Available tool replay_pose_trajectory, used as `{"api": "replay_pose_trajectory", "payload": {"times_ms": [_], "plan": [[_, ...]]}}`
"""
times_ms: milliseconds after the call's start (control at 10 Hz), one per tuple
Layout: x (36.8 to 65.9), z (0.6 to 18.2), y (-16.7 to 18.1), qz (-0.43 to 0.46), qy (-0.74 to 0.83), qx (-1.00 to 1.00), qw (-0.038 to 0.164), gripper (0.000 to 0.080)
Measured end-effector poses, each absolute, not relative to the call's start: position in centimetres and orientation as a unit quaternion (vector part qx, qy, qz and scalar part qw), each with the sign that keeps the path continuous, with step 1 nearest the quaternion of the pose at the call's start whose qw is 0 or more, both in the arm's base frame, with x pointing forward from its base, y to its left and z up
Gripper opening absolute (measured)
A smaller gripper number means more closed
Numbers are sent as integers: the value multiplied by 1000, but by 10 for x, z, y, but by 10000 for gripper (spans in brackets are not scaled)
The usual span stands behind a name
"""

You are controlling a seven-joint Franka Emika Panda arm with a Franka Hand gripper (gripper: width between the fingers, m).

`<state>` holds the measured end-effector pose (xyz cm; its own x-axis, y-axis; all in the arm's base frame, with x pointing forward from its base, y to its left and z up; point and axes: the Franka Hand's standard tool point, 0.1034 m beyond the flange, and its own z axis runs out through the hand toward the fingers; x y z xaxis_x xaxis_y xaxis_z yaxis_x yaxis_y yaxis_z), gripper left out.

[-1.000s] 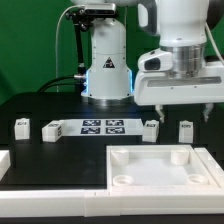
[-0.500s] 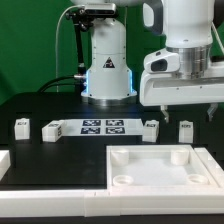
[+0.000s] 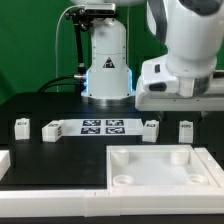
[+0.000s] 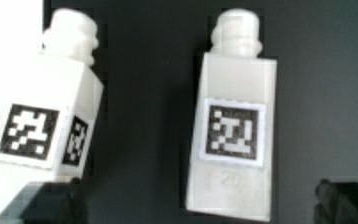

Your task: Assemble one leg

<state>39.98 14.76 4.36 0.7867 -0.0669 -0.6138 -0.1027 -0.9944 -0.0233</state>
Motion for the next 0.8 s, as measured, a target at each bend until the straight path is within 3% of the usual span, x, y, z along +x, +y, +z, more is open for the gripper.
{"api": "replay_pose_trajectory", "payload": {"times_ms": [200, 800], "plan": [[394, 39, 147, 404, 42, -913, 23, 649], [386, 20, 164, 399, 44, -916, 14, 649]]}}
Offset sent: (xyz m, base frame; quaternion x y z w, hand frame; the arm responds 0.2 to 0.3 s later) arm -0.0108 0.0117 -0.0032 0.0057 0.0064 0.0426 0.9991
